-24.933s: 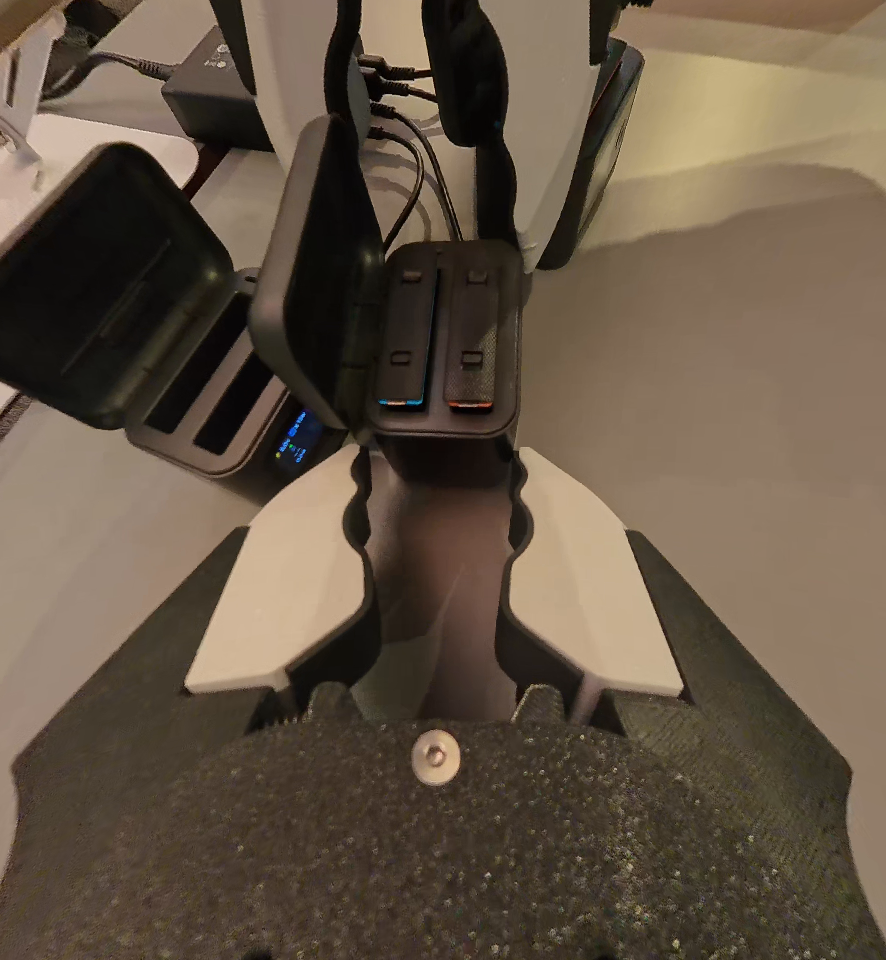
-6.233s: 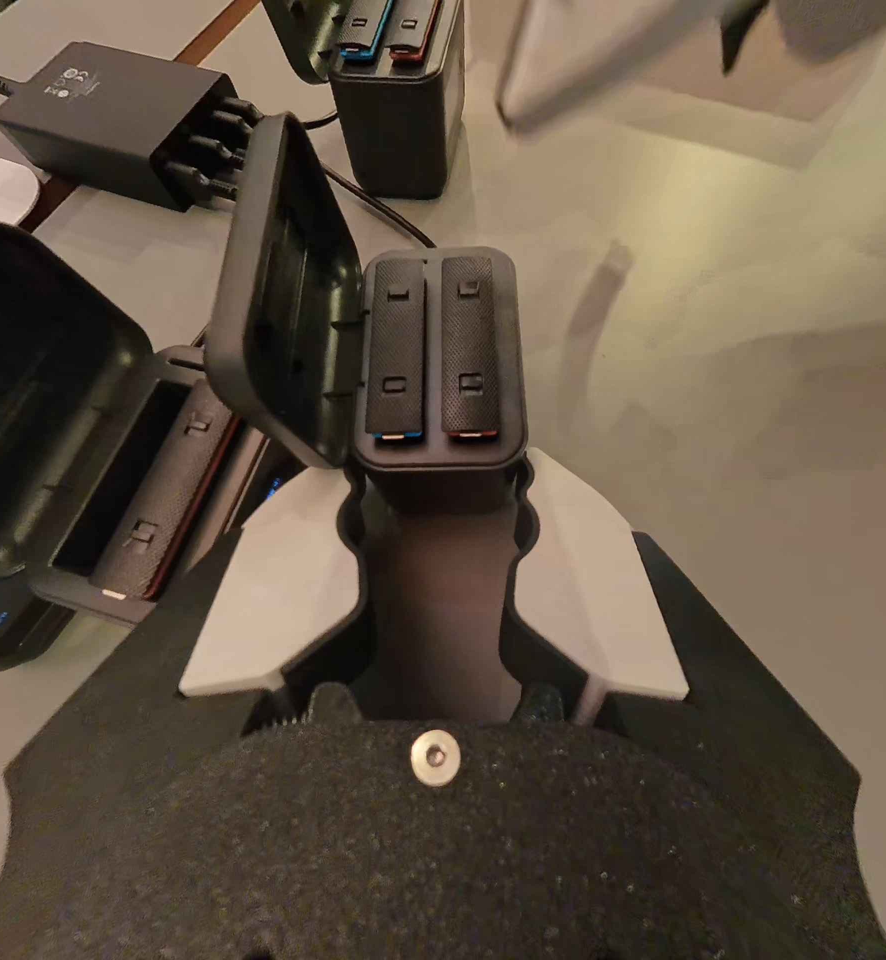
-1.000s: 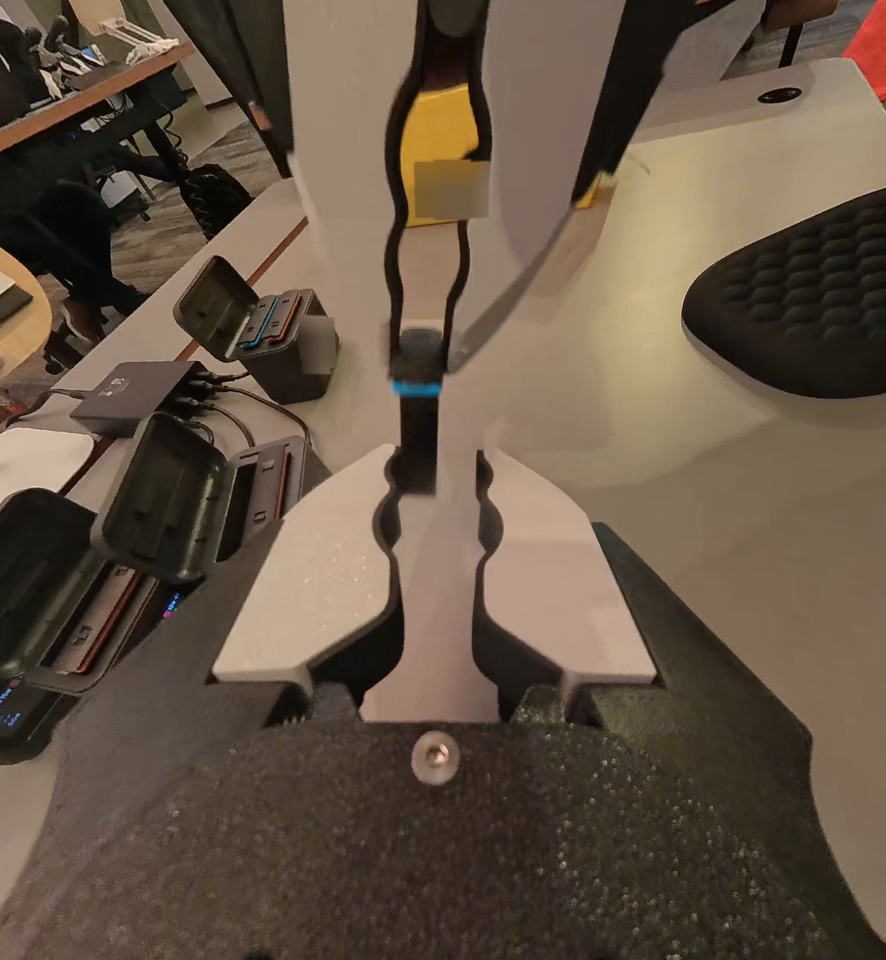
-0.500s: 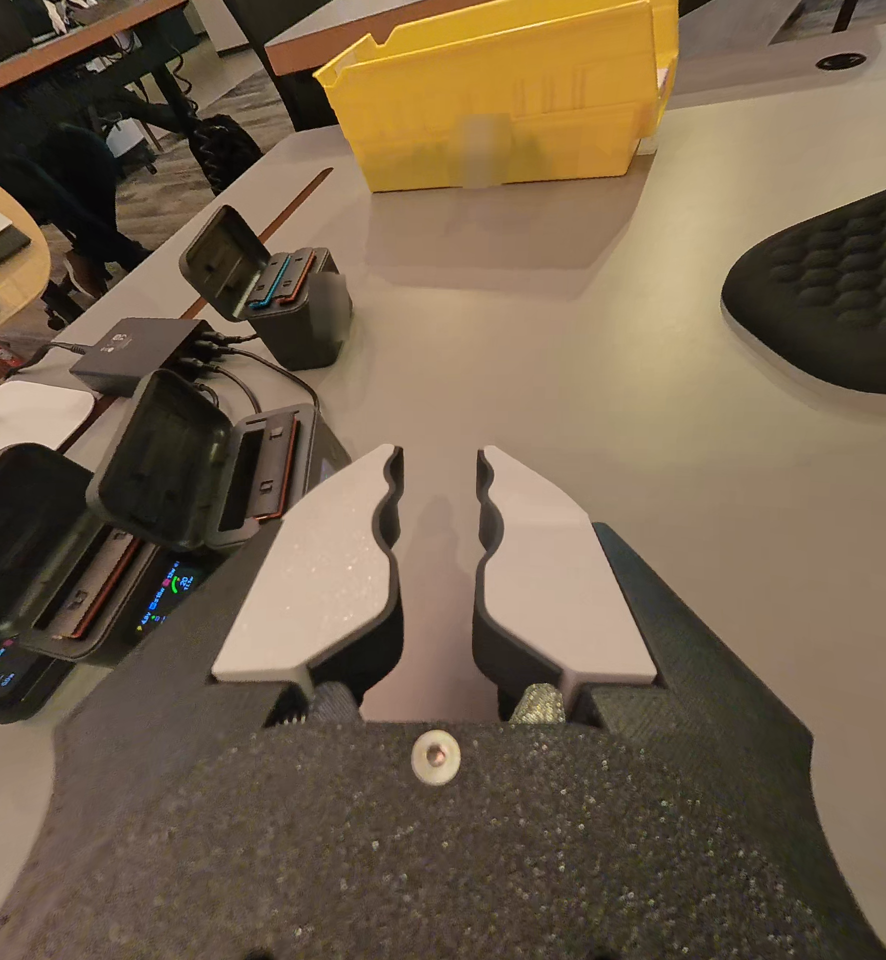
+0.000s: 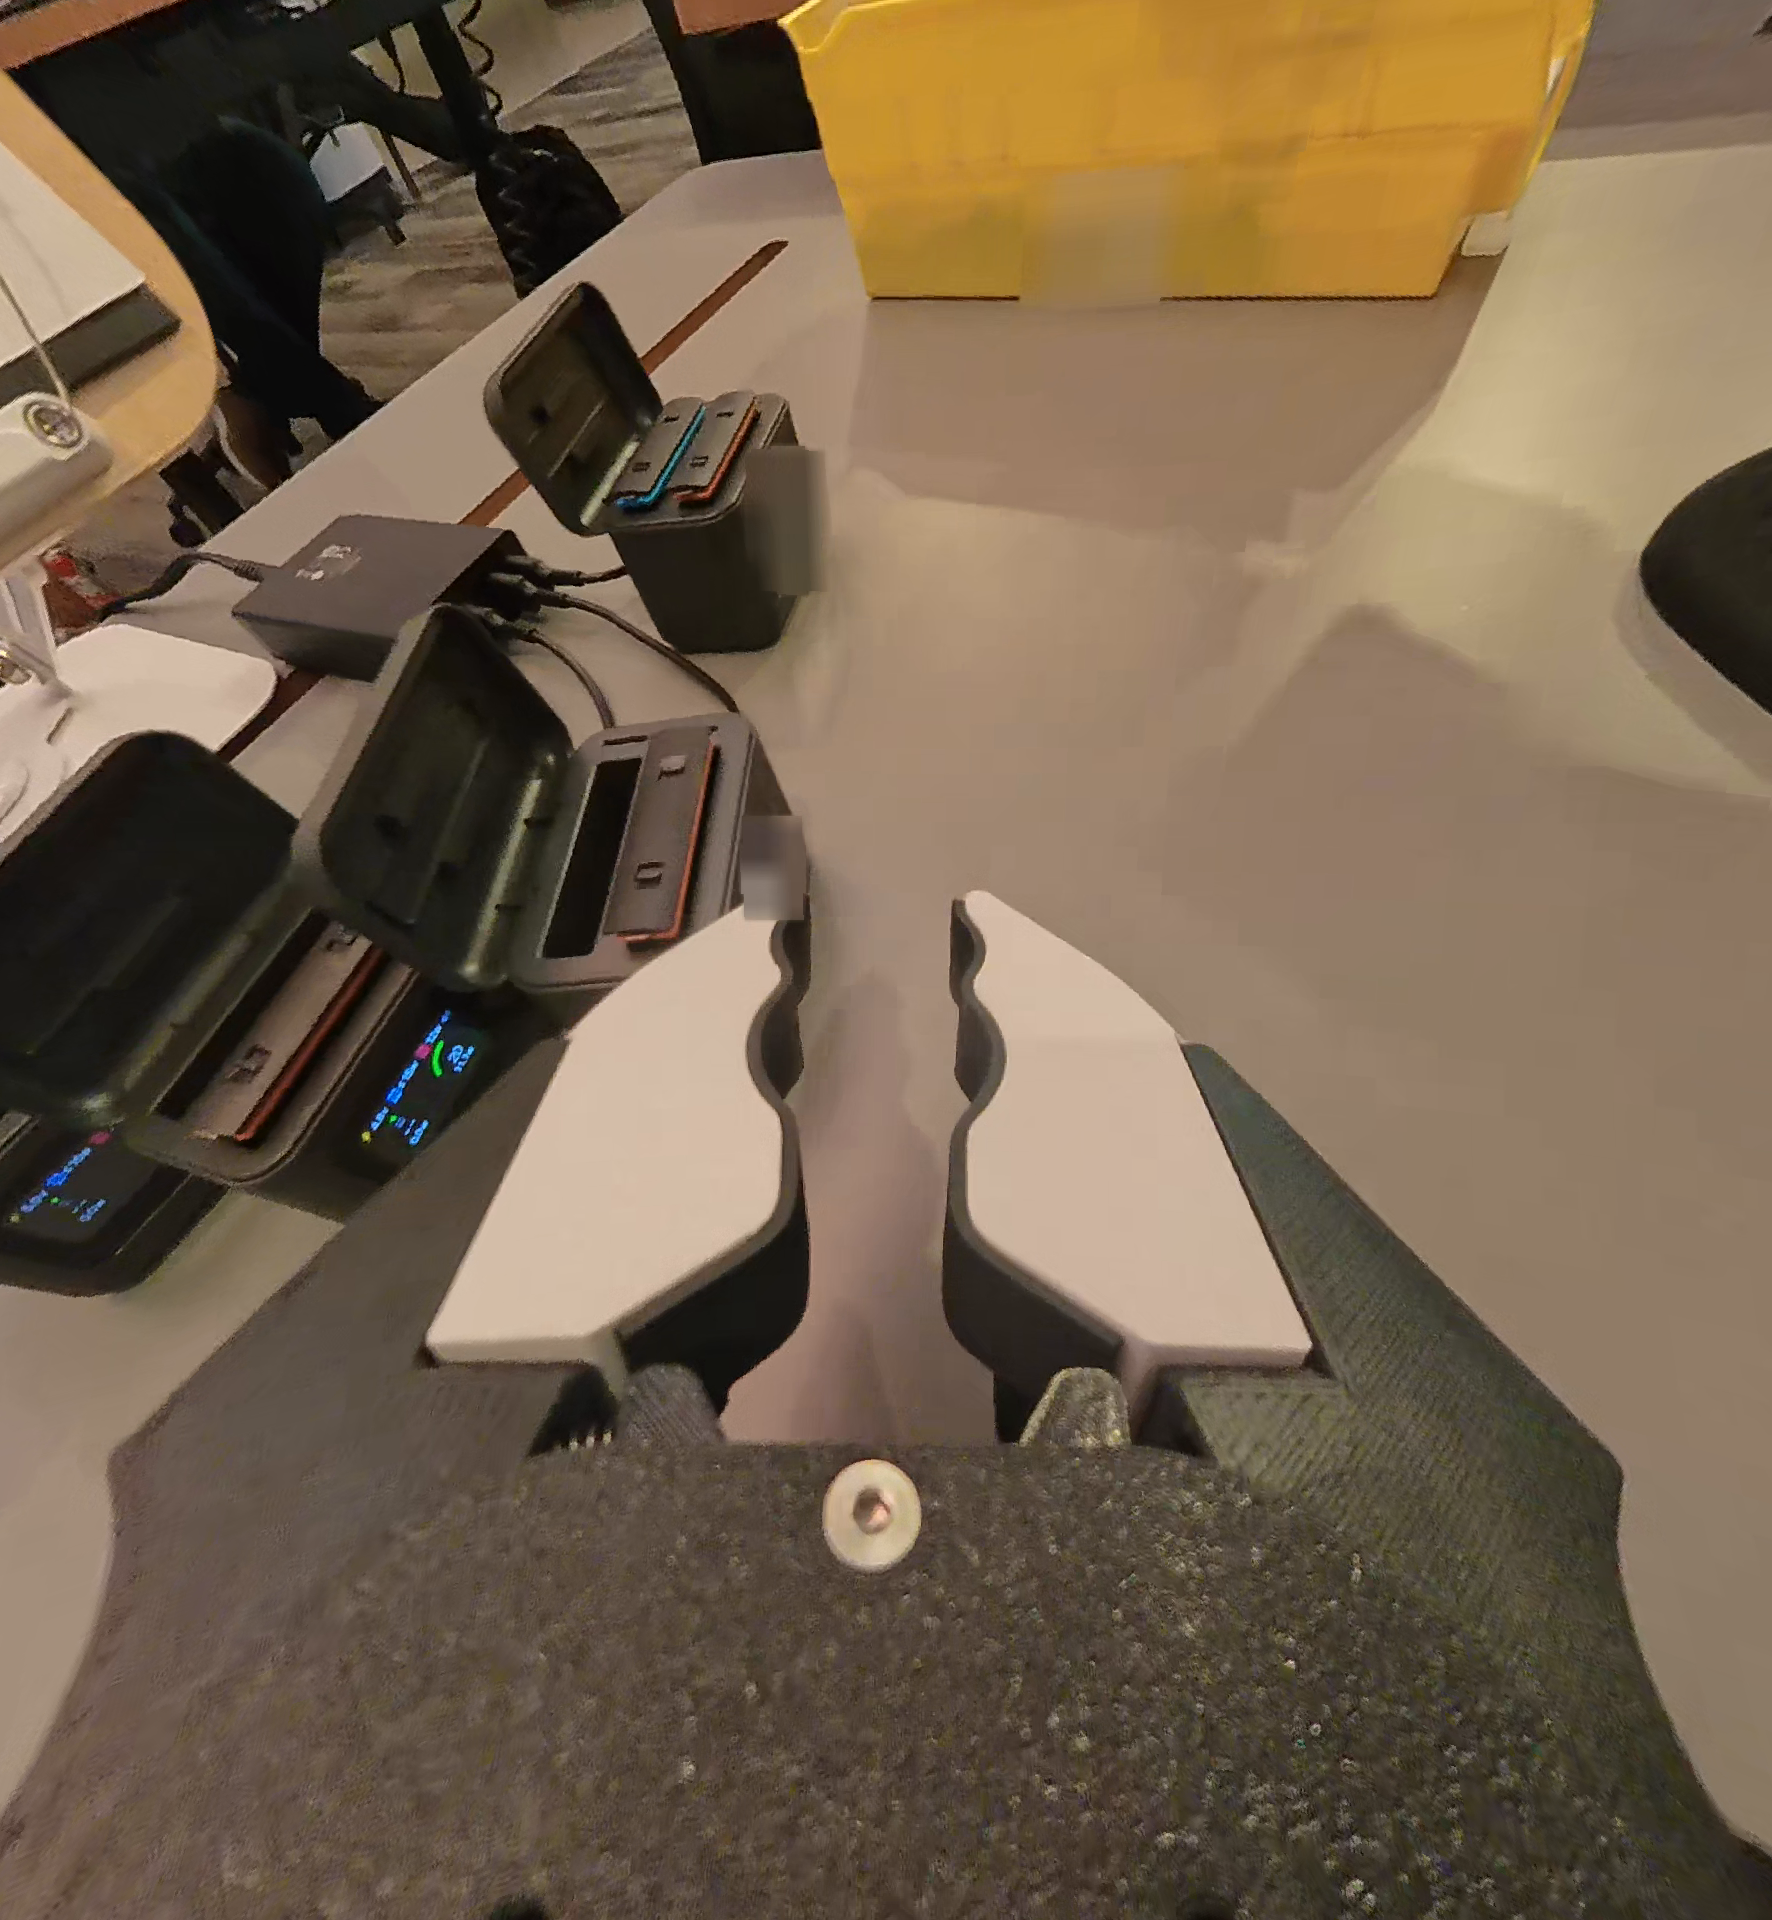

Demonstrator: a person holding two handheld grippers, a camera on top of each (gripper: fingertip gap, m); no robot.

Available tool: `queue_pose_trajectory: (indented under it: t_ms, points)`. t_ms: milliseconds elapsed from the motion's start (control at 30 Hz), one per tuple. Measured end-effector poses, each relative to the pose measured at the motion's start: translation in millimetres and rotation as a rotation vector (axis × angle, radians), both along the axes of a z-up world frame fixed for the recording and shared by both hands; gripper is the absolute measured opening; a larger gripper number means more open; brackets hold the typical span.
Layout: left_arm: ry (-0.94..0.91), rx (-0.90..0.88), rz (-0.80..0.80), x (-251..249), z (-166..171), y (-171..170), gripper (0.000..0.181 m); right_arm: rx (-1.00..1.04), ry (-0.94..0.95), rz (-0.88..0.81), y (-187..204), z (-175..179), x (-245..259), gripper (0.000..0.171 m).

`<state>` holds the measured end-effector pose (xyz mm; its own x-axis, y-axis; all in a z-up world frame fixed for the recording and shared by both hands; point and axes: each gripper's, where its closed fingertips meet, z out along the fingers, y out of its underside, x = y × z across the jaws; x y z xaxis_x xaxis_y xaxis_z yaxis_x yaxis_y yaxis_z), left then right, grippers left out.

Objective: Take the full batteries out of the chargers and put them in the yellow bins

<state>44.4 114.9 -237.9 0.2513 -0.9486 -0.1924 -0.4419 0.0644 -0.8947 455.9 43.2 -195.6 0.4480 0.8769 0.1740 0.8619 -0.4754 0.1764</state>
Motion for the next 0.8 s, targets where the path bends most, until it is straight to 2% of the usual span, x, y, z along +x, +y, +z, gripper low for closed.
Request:
queue_pose_trajectory:
  t_ms: [200, 433, 633, 800]
  points:
    - [0.006, -0.008, 0.033, -4.3, -2.5, 7.3, 0.025, -0.071, 0.045, 0.027, -10.2, -41.2, -5.9, 0.014]
    - [0.016, -0.009, 0.063, -7.9, -6.3, 13.6, 0.025, -0.083, 0.048, 0.036, -10.9, -64.2, -7.4, 0.015]
    - [0.028, -0.004, 0.086, -10.4, -8.9, 18.3, 0.027, -0.065, 0.079, -0.047, -10.5, -59.3, -9.4, 0.024]
    - [0.035, -0.013, 0.134, -16.4, -11.1, 27.5, 0.032, 0.073, 0.151, -0.102, 8.7, -24.5, -15.2, 0.033]
